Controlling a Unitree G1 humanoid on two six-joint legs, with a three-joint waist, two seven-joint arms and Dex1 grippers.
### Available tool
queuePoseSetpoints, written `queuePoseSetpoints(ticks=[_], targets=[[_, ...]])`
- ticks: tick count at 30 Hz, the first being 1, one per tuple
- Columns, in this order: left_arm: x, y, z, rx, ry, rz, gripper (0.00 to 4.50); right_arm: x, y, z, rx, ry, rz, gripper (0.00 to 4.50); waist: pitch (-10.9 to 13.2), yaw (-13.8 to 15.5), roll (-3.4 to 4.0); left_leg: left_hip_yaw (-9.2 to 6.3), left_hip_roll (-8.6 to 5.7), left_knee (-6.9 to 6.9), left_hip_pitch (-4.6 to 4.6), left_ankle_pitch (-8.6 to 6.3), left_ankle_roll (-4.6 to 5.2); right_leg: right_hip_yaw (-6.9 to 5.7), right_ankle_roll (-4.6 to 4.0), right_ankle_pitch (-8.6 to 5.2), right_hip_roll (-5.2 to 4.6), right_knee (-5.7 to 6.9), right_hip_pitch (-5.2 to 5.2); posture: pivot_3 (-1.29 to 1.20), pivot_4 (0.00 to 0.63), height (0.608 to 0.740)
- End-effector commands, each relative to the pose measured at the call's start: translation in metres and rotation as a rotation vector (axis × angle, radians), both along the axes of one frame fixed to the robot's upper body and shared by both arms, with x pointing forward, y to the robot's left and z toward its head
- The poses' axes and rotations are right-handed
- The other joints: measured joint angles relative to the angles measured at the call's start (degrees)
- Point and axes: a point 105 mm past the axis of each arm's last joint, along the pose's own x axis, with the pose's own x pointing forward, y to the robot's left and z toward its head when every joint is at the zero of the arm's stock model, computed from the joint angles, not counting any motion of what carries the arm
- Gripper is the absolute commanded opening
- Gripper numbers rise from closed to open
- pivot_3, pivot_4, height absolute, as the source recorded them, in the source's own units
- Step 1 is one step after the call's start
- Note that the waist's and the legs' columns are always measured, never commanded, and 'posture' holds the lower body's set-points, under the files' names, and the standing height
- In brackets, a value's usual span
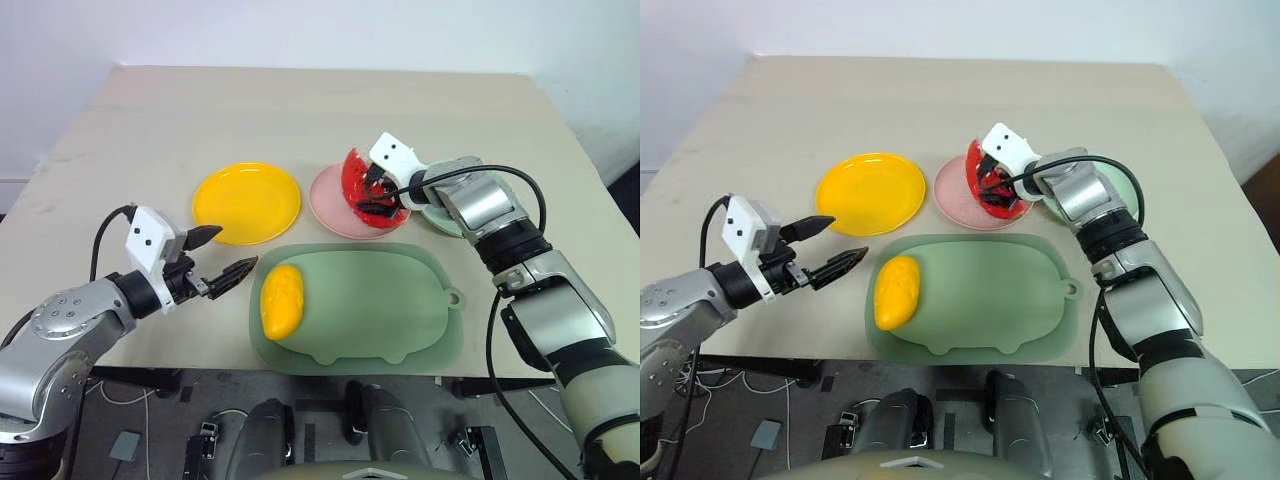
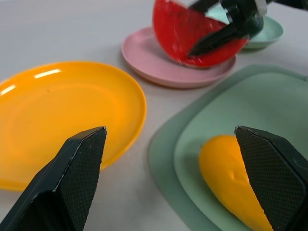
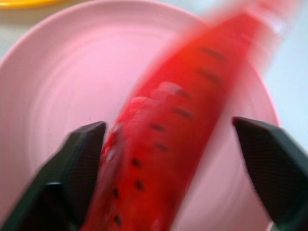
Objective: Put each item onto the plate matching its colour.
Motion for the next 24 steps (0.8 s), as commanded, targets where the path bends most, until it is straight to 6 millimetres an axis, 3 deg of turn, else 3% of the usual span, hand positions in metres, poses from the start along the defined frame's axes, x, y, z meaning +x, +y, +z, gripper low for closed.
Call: queuePoseSetpoints(ticks=[1, 8, 17, 20, 24], targets=[[-0.008, -0.001, 0.014, 0.014, -0.019, 0.015, 4.5, -0.01, 0.007, 0.057, 0.057, -0.235, 0.1, 4.47, 0.0, 0.0, 0.0, -0.01, 0.0, 0.0, -0.01, 0.04, -0.07, 0.0, 0.0, 0.0, 0.0, 0.0, -0.01, 0.0, 0.15, 0.74], [-0.013, -0.019, 0.026, -0.006, 0.014, 0.045, 4.5, -0.046, -0.007, 0.093, 0.152, -0.369, 0.236, 4.47, 0.0, 0.5, -0.04, -0.14, 0.0, 0.03, 0.02, 0.13, -0.23, -0.01, 0.01, 0.01, -0.08, -0.02, 0.11, 0.0, 0.15, 0.74], [-0.018, -0.053, 0.0, 0.016, 0.201, 0.054, 4.5, -0.083, -0.023, 0.099, 0.201, -0.34, 0.365, 4.47, 0.0, 0.2, -0.03, -0.12, -0.03, 0.02, 0.19, 0.16, -0.29, 0.03, 0.04, 0.03, -0.01, -0.01, 0.25, 0.0, 0.15, 0.74], [-0.016, -0.056, -0.013, 0.018, 0.262, 0.094, 4.5, -0.106, -0.041, 0.088, 0.242, -0.184, 0.415, 4.47, 0.0, 0.7, -0.03, -0.13, -0.04, 0.03, 0.18, 0.17, -0.3, 0.03, 0.04, 0.03, -0.03, -0.02, 0.26, 0.0, 0.15, 0.74], [-0.013, -0.055, -0.029, 0.052, 0.313, 0.139, 4.5, -0.142, -0.049, 0.059, 0.287, 0.027, 0.482, 4.47, 0.0, 1.6, -0.04, -0.15, -0.07, 0.03, 0.28, 0.11, -0.2, 0.0, 0.03, 0.02, -0.05, -0.1, 0.4, 0.0, 0.15, 0.74]])
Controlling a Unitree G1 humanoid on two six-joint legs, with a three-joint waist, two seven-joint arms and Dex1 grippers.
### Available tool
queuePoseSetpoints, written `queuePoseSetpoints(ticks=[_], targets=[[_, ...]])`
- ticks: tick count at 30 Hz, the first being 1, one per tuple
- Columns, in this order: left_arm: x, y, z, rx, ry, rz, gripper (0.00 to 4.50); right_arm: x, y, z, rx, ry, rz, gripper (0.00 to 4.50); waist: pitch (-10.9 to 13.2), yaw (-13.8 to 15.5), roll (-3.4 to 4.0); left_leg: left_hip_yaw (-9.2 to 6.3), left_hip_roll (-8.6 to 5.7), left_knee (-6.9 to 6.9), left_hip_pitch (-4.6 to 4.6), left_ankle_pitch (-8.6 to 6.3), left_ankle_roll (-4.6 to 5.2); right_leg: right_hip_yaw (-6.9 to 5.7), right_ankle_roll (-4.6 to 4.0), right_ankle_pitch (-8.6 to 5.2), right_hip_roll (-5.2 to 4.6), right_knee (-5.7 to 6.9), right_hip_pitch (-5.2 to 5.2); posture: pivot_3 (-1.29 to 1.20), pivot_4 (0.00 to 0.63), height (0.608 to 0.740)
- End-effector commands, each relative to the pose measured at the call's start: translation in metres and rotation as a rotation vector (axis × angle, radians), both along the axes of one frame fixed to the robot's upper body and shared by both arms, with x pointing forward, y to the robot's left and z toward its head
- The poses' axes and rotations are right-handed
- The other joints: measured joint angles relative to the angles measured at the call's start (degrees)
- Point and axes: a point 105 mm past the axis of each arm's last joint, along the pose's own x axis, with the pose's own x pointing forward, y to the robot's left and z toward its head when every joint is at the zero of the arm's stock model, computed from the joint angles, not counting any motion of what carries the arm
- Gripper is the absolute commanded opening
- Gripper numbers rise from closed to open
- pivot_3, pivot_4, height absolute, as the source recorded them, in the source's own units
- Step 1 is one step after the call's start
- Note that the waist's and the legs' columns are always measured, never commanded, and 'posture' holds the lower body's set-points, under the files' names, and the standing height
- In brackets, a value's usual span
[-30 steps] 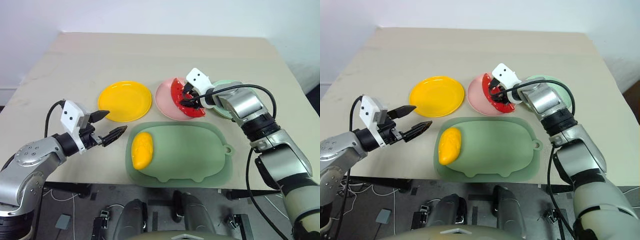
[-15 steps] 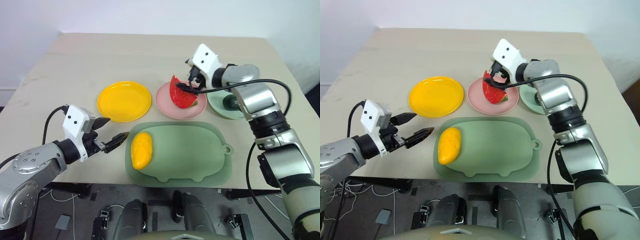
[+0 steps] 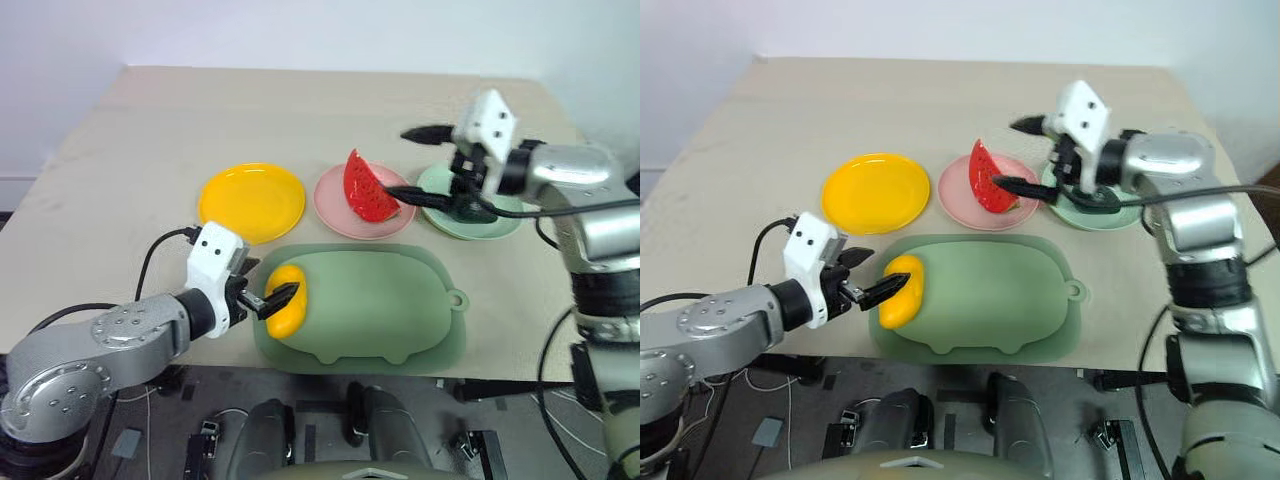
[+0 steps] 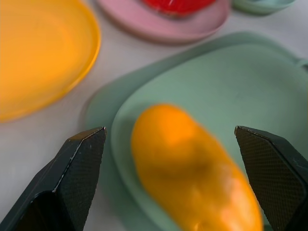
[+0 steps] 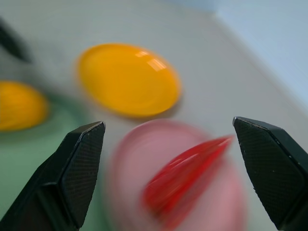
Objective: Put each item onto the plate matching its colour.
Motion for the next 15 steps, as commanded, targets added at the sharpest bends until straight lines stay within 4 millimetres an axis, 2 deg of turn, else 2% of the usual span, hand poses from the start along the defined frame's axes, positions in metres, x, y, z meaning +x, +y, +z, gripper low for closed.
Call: queuePoseSetpoints(ticks=[1, 4, 8, 15], targets=[[0.003, -0.001, -0.01, 0.028, 0.032, 0.023, 4.5, -0.032, 0.005, -0.012, 0.007, 0.089, 0.091, 4.47, 0.0, 0.0, -0.01, 0.01, 0.0, 0.0, 0.07, -0.04, 0.07, 0.0, -0.01, 0.0, 0.01, 0.0, 0.04, 0.0, 0.15, 0.74], [0.005, -0.001, -0.021, 0.042, 0.069, 0.037, 4.5, -0.041, 0.006, -0.033, -0.002, 0.15, 0.061, 4.47, 0.0, 0.0, -0.01, 0.01, 0.0, -0.07, 0.53, -0.09, 0.14, 0.01, -0.03, -0.03, 0.05, -0.02, 0.43, 0.0, 0.15, 0.74], [0.007, -0.01, -0.031, 0.002, 0.118, 0.021, 4.5, -0.05, 0.016, -0.048, 0.053, 0.206, 0.034, 4.47, 0.0, -0.1, -0.01, 0.15, 0.02, -0.09, 0.75, -0.08, 0.11, 0.13, 0.04, -0.25, 0.11, 0.01, 0.55, 0.0, 0.15, 0.74], [0.013, -0.007, -0.048, 0.068, 0.176, 0.028, 4.5, -0.056, 0.02, -0.05, 0.084, 0.223, 0.001, 4.47, 0.0, -0.1, -0.01, 0.12, 0.01, -0.1, 0.75, -0.04, 0.05, 0.15, -0.02, -0.19, 0.14, 0.02, 0.55, 0.0, 0.15, 0.74]])
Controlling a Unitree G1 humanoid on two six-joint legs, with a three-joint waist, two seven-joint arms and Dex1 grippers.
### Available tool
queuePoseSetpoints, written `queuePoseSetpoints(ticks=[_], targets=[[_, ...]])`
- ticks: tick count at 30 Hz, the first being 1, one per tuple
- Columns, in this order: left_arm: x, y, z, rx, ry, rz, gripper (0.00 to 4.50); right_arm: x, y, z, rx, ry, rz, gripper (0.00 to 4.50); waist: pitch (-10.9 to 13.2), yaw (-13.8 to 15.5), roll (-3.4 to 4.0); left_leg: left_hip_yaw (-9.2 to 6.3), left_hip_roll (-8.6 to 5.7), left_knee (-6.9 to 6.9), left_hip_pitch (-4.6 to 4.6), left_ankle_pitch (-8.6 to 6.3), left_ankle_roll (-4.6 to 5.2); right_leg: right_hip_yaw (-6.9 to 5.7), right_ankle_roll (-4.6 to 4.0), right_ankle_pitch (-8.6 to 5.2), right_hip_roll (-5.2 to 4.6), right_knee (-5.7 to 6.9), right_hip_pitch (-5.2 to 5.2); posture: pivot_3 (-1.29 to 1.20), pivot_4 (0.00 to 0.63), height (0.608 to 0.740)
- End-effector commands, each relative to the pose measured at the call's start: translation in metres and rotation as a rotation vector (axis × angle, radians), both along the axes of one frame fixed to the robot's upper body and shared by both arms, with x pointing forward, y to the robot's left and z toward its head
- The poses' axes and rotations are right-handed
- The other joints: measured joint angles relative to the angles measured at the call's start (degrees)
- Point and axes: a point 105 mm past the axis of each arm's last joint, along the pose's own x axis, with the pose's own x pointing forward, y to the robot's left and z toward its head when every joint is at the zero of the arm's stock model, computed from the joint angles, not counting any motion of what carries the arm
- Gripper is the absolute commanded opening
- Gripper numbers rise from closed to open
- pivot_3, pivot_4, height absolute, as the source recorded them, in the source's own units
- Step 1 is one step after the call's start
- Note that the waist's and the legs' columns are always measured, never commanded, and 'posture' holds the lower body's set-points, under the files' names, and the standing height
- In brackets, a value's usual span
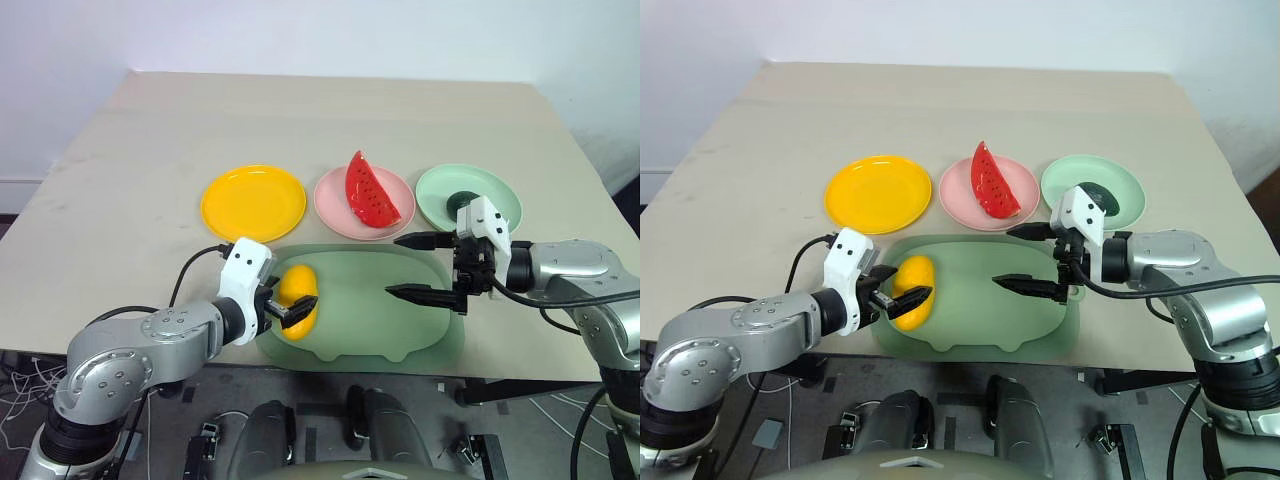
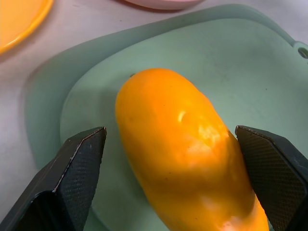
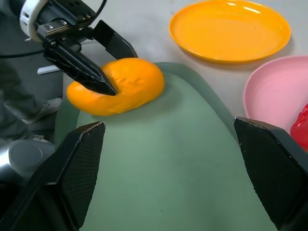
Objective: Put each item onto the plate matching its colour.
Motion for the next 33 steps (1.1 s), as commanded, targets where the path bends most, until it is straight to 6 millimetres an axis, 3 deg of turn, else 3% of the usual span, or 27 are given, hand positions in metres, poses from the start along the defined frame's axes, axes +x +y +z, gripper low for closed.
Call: queuePoseSetpoints(ticks=[1, 8, 13, 18, 21, 24, 30, 33], targets=[[0.007, 0.018, -0.024, 0.12, 0.071, 0.074, 4.5, -0.005, 0.002, 0.014, 0.024, -0.049, -0.001, 4.47, 0.0, 0.0, 0.01, -0.01, 0.0, -0.01, 0.0, 0.0, 0.0, 0.0, -0.03, -0.01, 0.01, 0.0, 0.0, 0.0, 0.15, 0.74], [0.011, 0.014, -0.035, 0.126, 0.115, 0.067, 4.5, -0.007, 0.003, 0.016, 0.029, -0.046, -0.009, 4.47, -0.1, 0.0, 0.01, -0.02, 0.01, -0.01, 0.01, 0.0, 0.01, 0.0, 0.04, -0.07, 0.01, -0.01, 0.02, 0.0, 0.15, 0.74], [0.011, 0.015, -0.043, 0.144, 0.141, 0.079, 3.4, -0.006, 0.003, 0.016, 0.028, -0.048, -0.016, 4.5, -0.1, 0.0, 0.02, -0.02, 0.01, -0.01, 0.01, 0.0, 0.01, 0.0, 0.05, -0.08, 0.01, -0.01, 0.06, 0.0, 0.15, 0.74], [0.014, 0.016, -0.043, 0.133, 0.13, 0.096, 3.29, -0.005, 0.004, 0.015, 0.028, -0.051, -0.016, 4.5, -0.1, 0.0, 0.03, -0.05, 0.02, -0.03, 0.05, -0.01, 0.01, -0.02, 0.07, -0.12, 0.0, -0.07, 0.36, 0.0, 0.15, 0.74], [0.017, 0.014, -0.031, 0.103, 0.088, 0.093, 3.29, -0.005, 0.004, 0.016, 0.027, -0.054, -0.016, 4.5, -0.1, 0.0, 0.03, -0.08, 0.03, -0.03, 0.06, -0.01, 0.01, -0.03, 0.06, -0.13, 0.0, -0.09, 0.42, 0.0, 0.15, 0.74], [0.027, 0.018, -0.004, 0.041, 0.002, 0.111, 3.29, -0.004, 0.003, 0.017, 0.027, -0.052, -0.016, 4.5, -0.1, 0.0, 0.03, -0.09, 0.04, -0.03, 0.06, -0.01, 0.01, -0.04, 0.07, -0.13, 0.0, -0.09, 0.4, 0.0, 0.15, 0.74], [0.077, 0.082, 0.047, 0.048, -0.165, 0.358, 3.29, -0.006, -0.005, 0.004, 0.0, 0.002, -0.023, 4.5, 0.0, 0.1, -0.06, -0.12, 0.0, -0.07, -0.11, 0.02, -0.02, -0.04, 0.18, -0.03, 0.06, -0.01, -0.14, 0.0, 0.15, 0.74], [0.102, 0.095, 0.05, 0.089, -0.188, 0.392, 3.29, -0.004, -0.008, -0.005, -0.007, 0.026, -0.043, 4.5, 0.0, 0.3, -0.07, -0.07, -0.06, -0.07, -0.16, 0.0, 0.01, -0.11, 0.13, 0.01, 0.0, -0.09, -0.15, 0.0, 0.15, 0.74]])
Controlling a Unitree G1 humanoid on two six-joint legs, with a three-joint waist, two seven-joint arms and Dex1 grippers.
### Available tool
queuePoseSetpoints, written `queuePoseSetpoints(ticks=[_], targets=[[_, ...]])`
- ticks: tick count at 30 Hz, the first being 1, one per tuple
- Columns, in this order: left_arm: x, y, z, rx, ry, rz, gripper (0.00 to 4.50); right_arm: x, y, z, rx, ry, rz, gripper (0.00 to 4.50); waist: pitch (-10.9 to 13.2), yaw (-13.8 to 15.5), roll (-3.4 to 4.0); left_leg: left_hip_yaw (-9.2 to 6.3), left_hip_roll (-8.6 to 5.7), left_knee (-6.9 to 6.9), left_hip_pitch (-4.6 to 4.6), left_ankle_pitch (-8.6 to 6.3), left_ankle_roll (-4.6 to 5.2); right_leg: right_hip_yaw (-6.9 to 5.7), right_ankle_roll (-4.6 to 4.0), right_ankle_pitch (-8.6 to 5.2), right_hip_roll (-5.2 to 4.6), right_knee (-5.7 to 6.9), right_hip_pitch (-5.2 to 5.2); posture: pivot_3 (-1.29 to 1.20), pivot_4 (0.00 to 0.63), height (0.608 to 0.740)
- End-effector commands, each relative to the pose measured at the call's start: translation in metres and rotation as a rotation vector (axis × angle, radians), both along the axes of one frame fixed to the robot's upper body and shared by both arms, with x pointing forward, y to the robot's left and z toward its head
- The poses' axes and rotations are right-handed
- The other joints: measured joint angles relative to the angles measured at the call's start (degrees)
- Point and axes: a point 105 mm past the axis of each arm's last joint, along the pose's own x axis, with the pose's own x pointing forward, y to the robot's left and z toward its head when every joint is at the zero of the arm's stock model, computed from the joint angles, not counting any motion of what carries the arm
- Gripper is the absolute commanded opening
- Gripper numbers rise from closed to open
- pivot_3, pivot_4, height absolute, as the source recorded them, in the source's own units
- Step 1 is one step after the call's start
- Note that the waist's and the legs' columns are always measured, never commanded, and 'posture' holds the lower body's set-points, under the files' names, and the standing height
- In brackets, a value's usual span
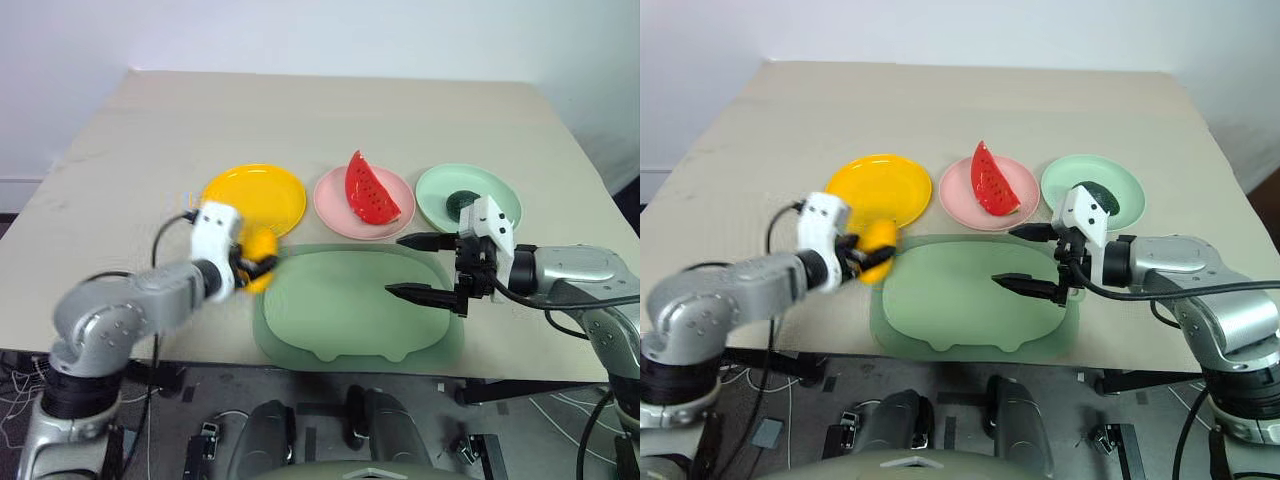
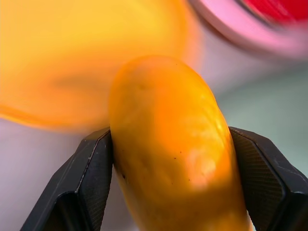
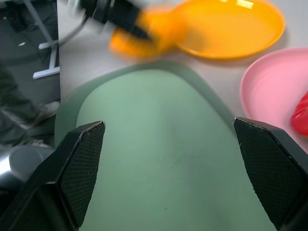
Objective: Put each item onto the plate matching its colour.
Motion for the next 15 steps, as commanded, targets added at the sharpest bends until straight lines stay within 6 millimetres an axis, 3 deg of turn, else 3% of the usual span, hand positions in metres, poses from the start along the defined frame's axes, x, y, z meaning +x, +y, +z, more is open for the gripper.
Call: queuePoseSetpoints(ticks=[1, 6, 12, 15], targets=[[0.027, 0.012, 0.006, 0.033, -0.046, 0.026, 3.29, 0.001, -0.002, -0.003, -0.011, -0.008, -0.011, 4.5, 0.0, 0.0, 0.0, 0.03, -0.02, 0.0, -0.01, -0.03, 0.06, 0.0, -0.03, -0.01, -0.03, -0.02, 0.01, 0.0, 0.15, 0.74], [0.064, 0.006, 0.001, 0.059, -0.053, -0.026, 3.29, -0.002, 0.001, -0.012, -0.011, 0.0, -0.024, 4.5, 0.0, 0.0, -0.02, 0.08, -0.05, 0.01, -0.14, -0.12, 0.22, 0.0, -0.14, 0.04, -0.1, -0.18, -0.04, 0.0, 0.15, 0.74], [0.078, -0.01, -0.011, 0.081, -0.035, -0.094, 3.29, -0.004, -0.005, -0.012, -0.014, -0.005, -0.08, 4.5, 0.0, -0.2, -0.03, 0.06, -0.03, 0.01, -0.34, -0.12, 0.22, -0.07, -0.01, 0.06, -0.08, -0.2, -0.17, 0.0, 0.15, 0.74], [0.08, -0.02, -0.01, 0.06, -0.045, -0.127, 4.22, -0.008, -0.011, -0.012, -0.022, -0.004, -0.107, 4.5, 0.0, -0.2, -0.03, 0.04, -0.01, 0.01, -0.31, -0.12, 0.22, -0.07, 0.0, 0.06, -0.1, -0.17, -0.15, 0.0, 0.15, 0.74]])
